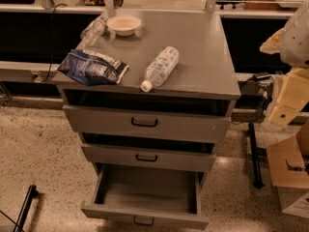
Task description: Close bottom drawer
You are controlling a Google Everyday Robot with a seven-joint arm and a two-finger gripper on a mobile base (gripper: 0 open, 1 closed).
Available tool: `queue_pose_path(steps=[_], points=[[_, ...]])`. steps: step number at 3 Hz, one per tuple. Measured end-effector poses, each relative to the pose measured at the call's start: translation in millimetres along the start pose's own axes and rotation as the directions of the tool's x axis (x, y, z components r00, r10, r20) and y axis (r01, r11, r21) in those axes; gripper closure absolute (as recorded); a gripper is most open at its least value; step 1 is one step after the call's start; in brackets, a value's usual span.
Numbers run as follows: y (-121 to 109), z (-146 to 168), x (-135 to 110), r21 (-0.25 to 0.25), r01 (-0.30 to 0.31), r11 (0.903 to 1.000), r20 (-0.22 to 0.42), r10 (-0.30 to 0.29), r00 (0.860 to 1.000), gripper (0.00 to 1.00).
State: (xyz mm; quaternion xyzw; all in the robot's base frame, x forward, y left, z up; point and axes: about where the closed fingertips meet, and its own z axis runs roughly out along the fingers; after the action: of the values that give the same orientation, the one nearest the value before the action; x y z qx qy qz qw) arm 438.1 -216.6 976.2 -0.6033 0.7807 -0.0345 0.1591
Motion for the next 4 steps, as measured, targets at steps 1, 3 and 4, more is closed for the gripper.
queue_pose_path(steps=[1,3,4], points=[[0,0,0,0.0,0.0,1.0,0.0,0.0,1.0,0.0],[33,83,-7,-0.018,0.096,0.9952,0.094,-0.094,0.991,0.0],[39,101,-5,-0.015,0.106,0.9943,0.091,-0.104,0.99,0.0]])
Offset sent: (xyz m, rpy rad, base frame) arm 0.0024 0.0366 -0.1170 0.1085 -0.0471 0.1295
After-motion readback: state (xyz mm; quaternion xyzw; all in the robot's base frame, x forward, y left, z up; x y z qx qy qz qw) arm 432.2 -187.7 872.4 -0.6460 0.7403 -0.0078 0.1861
